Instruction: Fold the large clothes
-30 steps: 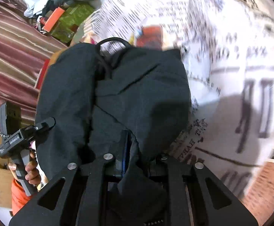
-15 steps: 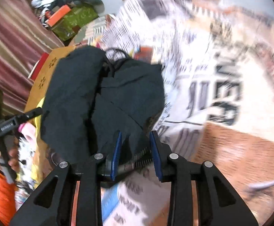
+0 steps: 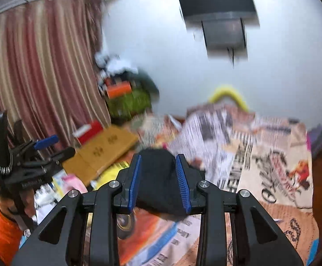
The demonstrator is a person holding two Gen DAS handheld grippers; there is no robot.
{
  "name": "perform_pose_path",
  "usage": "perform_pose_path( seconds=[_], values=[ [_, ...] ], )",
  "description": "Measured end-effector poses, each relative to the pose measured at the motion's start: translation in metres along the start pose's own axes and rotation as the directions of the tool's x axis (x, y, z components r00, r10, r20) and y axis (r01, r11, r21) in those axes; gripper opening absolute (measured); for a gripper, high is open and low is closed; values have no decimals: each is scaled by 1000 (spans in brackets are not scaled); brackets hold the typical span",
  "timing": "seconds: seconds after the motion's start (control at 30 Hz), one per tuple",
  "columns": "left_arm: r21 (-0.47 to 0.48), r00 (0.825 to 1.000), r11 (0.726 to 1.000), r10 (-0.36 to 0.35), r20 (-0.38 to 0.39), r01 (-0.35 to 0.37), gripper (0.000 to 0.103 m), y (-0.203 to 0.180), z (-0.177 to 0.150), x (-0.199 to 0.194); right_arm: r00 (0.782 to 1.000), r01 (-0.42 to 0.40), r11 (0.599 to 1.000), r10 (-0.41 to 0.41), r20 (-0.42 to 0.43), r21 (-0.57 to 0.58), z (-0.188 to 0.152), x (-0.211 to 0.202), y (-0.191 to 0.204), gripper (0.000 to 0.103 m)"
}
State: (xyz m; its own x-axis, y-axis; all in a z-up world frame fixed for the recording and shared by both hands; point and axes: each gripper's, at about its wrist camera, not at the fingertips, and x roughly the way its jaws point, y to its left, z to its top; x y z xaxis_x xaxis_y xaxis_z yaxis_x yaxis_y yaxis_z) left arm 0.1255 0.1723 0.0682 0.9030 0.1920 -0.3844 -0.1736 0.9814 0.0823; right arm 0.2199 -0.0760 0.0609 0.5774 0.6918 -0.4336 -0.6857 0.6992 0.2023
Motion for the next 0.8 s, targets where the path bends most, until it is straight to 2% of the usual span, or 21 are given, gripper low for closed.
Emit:
perform_pose_path(
  seconds=[0.07,0.17,0.27,0.33,0.4,0.47,0.57,0.7,0.8],
  values=[
    [-8,997,1000,2,80,-1,80,-10,-3,-39,998,-15,1000,15,65,-8,-7,-25,14,29],
    [-39,987,999,4,161,3,80,-19,-10,-79,990,-10,1000,11,138,-12,-18,-55,30,29],
    [-51,976,999,14,219,-3,81,-29,-20,-108,986,29,998,-20,163,-51,-30,-72,44,30],
    [-52,970,999,29,240,-17,86,-37,-28,-121,983,67,996,-55,173,-66,-37,-79,48,32],
    [-68,966,997,56,253,-40,93,-41,-36,-127,981,96,994,-86,176,-53,-44,-81,46,46],
    [-79,962,995,82,261,-64,100,-46,-44,-132,978,114,993,-107,179,-30,-47,-86,46,66],
    [-97,961,992,107,255,-85,102,-50,-52,-135,977,147,989,-142,161,-23,-48,-88,46,82],
    [-138,971,987,107,213,-79,102,-49,-57,-132,974,171,985,-164,159,-33,-47,-89,49,85],
    [-148,973,986,110,202,-80,102,-48,-60,-133,975,160,987,-155,157,-23,-46,-89,50,92]
  ],
)
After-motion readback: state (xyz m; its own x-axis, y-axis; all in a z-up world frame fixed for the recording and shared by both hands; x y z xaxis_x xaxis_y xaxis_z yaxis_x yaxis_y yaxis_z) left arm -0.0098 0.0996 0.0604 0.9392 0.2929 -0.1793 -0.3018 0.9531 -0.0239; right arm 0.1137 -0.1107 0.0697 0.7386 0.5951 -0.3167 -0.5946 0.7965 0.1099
